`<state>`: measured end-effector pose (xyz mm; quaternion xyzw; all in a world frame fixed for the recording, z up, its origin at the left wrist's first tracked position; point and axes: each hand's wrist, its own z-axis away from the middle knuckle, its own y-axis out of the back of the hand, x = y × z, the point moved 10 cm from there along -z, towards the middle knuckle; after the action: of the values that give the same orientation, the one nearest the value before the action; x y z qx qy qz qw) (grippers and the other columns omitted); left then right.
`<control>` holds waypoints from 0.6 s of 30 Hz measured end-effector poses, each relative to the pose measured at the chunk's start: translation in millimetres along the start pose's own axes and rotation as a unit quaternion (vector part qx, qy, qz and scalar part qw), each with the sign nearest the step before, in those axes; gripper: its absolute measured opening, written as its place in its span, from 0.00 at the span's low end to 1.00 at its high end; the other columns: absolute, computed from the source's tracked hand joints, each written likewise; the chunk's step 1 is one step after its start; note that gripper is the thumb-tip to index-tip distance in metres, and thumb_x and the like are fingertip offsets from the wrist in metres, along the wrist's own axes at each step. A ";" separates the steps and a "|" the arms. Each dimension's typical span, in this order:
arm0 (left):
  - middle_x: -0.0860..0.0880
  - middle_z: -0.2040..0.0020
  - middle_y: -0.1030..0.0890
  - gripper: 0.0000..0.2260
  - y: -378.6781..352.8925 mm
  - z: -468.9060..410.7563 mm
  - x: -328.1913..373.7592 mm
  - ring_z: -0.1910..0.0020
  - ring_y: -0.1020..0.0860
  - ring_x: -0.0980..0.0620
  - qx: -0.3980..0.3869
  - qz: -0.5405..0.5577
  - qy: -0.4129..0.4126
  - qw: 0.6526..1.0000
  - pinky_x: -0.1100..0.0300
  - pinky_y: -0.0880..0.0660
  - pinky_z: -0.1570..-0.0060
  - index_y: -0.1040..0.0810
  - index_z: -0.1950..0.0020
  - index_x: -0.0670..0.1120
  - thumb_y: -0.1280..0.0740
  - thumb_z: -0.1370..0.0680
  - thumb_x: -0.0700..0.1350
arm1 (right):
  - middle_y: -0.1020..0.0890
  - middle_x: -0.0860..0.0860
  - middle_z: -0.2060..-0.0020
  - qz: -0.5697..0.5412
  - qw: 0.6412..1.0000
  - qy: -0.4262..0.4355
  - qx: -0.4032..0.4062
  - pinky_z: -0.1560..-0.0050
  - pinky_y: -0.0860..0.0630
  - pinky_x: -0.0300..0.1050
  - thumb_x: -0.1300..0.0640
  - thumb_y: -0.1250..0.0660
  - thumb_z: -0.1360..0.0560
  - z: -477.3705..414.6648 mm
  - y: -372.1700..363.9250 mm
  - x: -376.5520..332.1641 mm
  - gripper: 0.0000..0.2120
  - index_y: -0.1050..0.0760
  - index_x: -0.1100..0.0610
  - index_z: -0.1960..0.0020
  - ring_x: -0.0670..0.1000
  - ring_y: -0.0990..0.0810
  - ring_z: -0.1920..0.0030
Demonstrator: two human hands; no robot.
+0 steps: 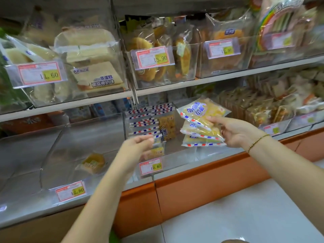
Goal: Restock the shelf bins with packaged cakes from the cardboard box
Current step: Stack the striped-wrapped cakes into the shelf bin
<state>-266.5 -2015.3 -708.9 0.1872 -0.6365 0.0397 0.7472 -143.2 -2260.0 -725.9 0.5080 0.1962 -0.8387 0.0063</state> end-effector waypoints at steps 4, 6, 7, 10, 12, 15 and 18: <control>0.46 0.48 0.17 0.04 16.5 -42.2 15.4 0.48 0.19 0.49 0.013 -0.036 0.016 0.999 0.54 0.23 0.43 0.21 0.48 0.48 0.33 0.22 0.44 | 0.15 0.55 0.65 0.089 0.996 -0.025 -0.016 0.69 0.18 0.47 0.58 0.30 0.26 -30.8 -10.0 -15.2 0.05 0.22 0.59 0.54 0.52 0.16 0.69; 0.44 0.50 0.17 0.07 21.4 -58.0 27.4 0.50 0.18 0.48 0.016 -0.020 0.020 0.999 0.56 0.22 0.45 0.20 0.46 0.44 0.32 0.23 0.43 | 0.15 0.55 0.64 0.106 0.994 -0.016 -0.035 0.66 0.18 0.49 0.60 0.30 0.26 -47.3 -25.0 -23.4 0.06 0.23 0.59 0.50 0.53 0.16 0.67; 0.44 0.51 0.16 0.10 23.5 -65.3 34.0 0.51 0.18 0.48 0.017 -0.008 0.021 1.000 0.56 0.22 0.46 0.20 0.44 0.41 0.31 0.23 0.43 | 0.15 0.56 0.64 0.115 0.993 -0.005 -0.038 0.65 0.18 0.48 0.62 0.30 0.26 -54.9 -32.3 -27.3 0.07 0.23 0.60 0.49 0.53 0.16 0.67; 0.45 0.49 0.16 0.15 22.3 -87.0 48.0 0.49 0.18 0.48 0.002 -0.011 0.019 1.000 0.56 0.22 0.44 0.21 0.42 0.41 0.28 0.26 0.46 | 0.15 0.55 0.59 0.195 0.978 0.071 -0.030 0.59 0.18 0.48 0.63 0.26 0.30 -76.9 -48.1 -41.9 0.14 0.23 0.61 0.45 0.53 0.16 0.61; 0.46 0.47 0.17 0.15 14.7 -99.6 52.1 0.48 0.18 0.48 -0.009 -0.050 0.012 0.999 0.54 0.23 0.41 0.20 0.44 0.44 0.26 0.28 0.48 | 0.16 0.53 0.54 0.274 0.955 0.112 -0.024 0.55 0.19 0.47 0.58 0.21 0.35 -91.2 -55.2 -47.5 0.24 0.25 0.58 0.43 0.53 0.16 0.56; 0.47 0.48 0.16 0.07 -4.4 -115.2 55.6 0.46 0.19 0.46 -0.016 -0.096 0.003 0.995 0.49 0.25 0.38 0.19 0.55 0.50 0.25 0.29 0.48 | 0.19 0.50 0.46 0.318 0.935 0.153 -0.022 0.49 0.21 0.45 0.52 0.18 0.41 -106.2 -60.9 -52.9 0.38 0.30 0.54 0.36 0.51 0.18 0.50; 0.46 0.49 0.16 0.08 -17.2 -135.4 57.6 0.50 0.19 0.44 -0.005 -0.109 -0.008 0.994 0.52 0.22 0.45 0.18 0.49 0.46 0.26 0.27 0.45 | 0.20 0.52 0.42 0.298 0.932 0.198 -0.052 0.49 0.20 0.44 0.56 0.20 0.37 -115.5 -74.5 -53.2 0.35 0.32 0.53 0.35 0.51 0.19 0.47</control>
<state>-123.8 -1996.8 -673.4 0.2521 -0.6184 -0.0461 0.7429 -34.9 -2162.6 -703.5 0.6979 0.0758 -0.6693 0.2435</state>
